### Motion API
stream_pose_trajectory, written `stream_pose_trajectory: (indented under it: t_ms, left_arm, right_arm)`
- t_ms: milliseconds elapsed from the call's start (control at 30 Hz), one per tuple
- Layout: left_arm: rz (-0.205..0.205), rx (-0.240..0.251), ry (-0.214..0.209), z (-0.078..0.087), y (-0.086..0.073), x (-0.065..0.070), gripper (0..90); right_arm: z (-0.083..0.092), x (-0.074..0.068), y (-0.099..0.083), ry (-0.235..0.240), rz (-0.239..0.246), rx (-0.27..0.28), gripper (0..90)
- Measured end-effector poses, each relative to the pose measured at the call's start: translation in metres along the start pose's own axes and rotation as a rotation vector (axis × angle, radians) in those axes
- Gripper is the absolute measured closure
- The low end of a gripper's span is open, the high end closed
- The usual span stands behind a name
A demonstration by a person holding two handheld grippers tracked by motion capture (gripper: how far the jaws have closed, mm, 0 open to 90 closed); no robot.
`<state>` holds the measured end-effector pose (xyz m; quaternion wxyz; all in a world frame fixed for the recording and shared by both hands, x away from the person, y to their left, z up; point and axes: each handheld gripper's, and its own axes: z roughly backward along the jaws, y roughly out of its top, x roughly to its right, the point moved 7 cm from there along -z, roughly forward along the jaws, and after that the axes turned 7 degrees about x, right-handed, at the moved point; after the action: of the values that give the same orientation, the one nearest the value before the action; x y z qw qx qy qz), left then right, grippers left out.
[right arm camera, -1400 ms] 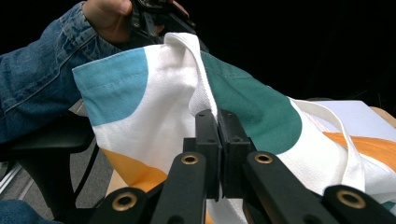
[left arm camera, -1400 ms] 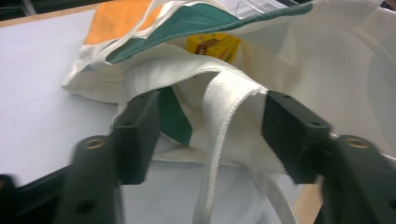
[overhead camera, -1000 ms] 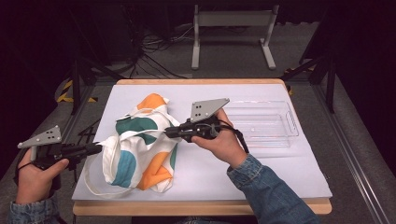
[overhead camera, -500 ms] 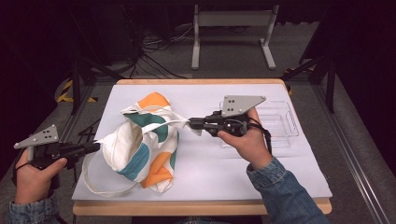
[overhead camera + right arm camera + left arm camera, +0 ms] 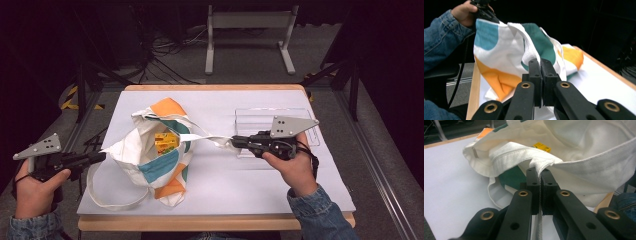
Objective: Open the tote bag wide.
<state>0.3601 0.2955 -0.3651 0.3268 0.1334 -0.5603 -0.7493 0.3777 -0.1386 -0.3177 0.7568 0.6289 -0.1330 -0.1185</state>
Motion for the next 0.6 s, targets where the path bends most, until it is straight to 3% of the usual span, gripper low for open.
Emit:
stream_pose_trajectory:
  t_ms: [333, 600]
  left_arm:
    - [-0.011, 0.006, -0.001, 0.001, 0.001, 0.000, 87.6]
    - [-0.012, 0.000, -0.022, -0.001, 0.001, 0.003, 87.5]
  right_arm:
    - [0.022, 0.003, -0.039, -0.037, -0.075, -0.064, 87.7]
    - [0.030, -0.001, -0.059, -0.028, -0.110, -0.118, 87.7]
